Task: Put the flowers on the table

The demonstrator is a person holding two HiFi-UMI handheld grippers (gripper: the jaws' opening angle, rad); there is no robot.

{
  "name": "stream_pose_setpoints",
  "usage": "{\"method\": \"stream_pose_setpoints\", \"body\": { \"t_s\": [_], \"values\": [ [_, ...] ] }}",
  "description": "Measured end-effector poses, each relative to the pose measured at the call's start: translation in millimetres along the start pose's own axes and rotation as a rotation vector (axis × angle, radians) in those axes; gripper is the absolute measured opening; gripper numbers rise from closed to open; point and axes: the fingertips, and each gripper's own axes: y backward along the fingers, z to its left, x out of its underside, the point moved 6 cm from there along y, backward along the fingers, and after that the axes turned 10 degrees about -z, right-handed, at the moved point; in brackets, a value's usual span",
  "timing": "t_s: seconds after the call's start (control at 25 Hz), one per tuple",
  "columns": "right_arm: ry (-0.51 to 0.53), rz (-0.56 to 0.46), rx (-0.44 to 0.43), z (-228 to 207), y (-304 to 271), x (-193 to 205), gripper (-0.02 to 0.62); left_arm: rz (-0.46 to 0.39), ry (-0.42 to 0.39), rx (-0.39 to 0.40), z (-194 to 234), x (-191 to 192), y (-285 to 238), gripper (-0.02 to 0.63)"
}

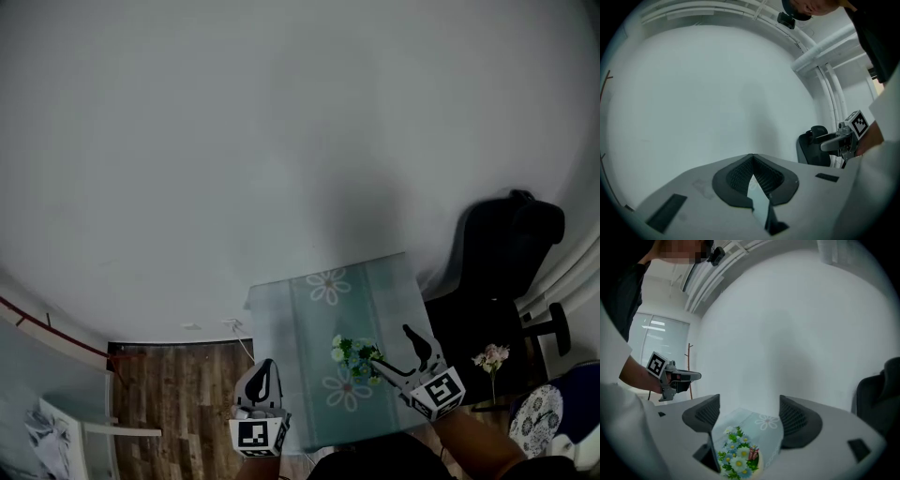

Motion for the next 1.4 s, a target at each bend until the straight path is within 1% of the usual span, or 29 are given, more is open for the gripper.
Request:
{"method": "stream_pose_setpoints", "body": {
  "t_s": [0.04,0.08,0.12,0.28,0.36,0.44,0.52,0.64,0.8,0.96,1.4],
  "values": [
    [0.017,-0.006,0.013,-2,4,-3,0.359,0.001,-0.005,-0.003,2,-1,1,0.005],
    [0.032,-0.015,0.028,-5,8,-6,0.233,0.001,-0.006,-0.007,3,-1,1,0.005],
    [0.043,-0.024,0.04,-8,11,-10,0.154,-0.001,-0.004,-0.013,3,-2,1,0.005],
    [0.045,-0.031,0.057,-19,18,-22,0.084,0.0,-0.007,-0.014,0,-8,0,0.005],
    [0.03,-0.02,0.062,-23,20,-30,0.065,-0.003,-0.019,0.002,-5,-11,1,0.005],
    [0.015,-0.038,0.073,-32,24,-25,0.044,-0.004,-0.033,0.022,-10,-12,2,0.005],
    [0.01,-0.034,0.089,-39,28,-18,0.019,0.006,-0.041,0.043,-16,-9,3,0.005],
    [0.018,-0.022,0.113,-48,29,-14,0.018,0.018,-0.052,0.057,-19,-3,3,0.005],
    [0.033,-0.024,0.114,-51,28,-18,0.018,0.005,-0.012,0.05,-23,-9,-3,0.005],
    [0.028,-0.027,0.121,-56,27,-17,0.018,0.012,-0.02,0.071,-28,-8,-8,0.005],
    [0.031,-0.031,0.138,-56,19,-19,0.018,-0.007,-0.005,0.08,-25,-10,-18,0.005]
  ]
}}
